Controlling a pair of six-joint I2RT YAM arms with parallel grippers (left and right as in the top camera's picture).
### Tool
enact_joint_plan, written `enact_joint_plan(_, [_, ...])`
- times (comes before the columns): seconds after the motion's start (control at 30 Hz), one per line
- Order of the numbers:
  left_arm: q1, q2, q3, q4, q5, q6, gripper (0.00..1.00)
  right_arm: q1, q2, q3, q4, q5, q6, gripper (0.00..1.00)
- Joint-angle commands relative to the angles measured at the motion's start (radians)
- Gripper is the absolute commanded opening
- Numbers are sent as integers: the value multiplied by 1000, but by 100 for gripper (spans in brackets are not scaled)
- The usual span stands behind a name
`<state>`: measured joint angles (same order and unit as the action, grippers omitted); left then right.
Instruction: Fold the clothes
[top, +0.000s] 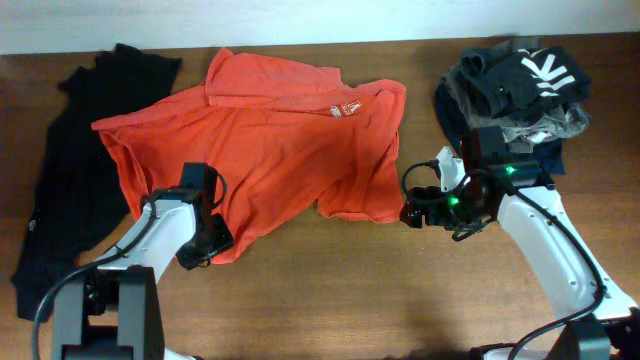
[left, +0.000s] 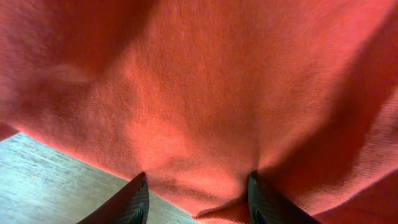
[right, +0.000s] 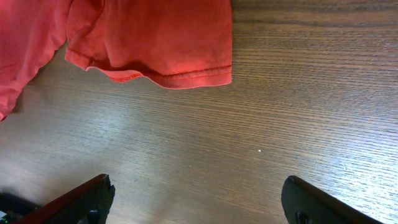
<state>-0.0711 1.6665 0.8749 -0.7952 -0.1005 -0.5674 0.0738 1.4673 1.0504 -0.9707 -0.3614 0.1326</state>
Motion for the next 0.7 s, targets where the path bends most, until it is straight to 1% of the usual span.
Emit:
enact_joint_plan(0.0, [2, 1, -40, 24, 16, 14, 52, 5, 0, -5, 0, -9, 8, 91])
enact_joint_plan(0.3, [2, 1, -58, 86, 19, 14, 50, 5, 0, -5, -8, -10, 8, 91])
enact_joint_plan(0.4, [2, 1, -64, 105, 19, 14, 46, 5, 0, -5, -12, -10, 8, 91])
enact_joint_plan(0.5, [2, 1, -80, 131, 19, 14, 36, 6, 0, -5, -14, -14, 8, 91])
enact_joint_plan(0.57, [2, 1, -85, 141, 19, 15, 22, 6, 0, -5, -20, -14, 8, 91])
enact_joint_plan(0.6, [2, 1, -86, 141, 19, 15, 8, 6, 0, -5, -23, -14, 8, 91])
enact_joint_plan(0.63, [2, 1, -86, 142, 18, 15, 0, 6, 0, -5, -26, -14, 8, 91])
enact_joint_plan(0.67, [2, 1, -86, 149, 19, 16, 0, 5, 0, -5, -28, -13, 8, 91])
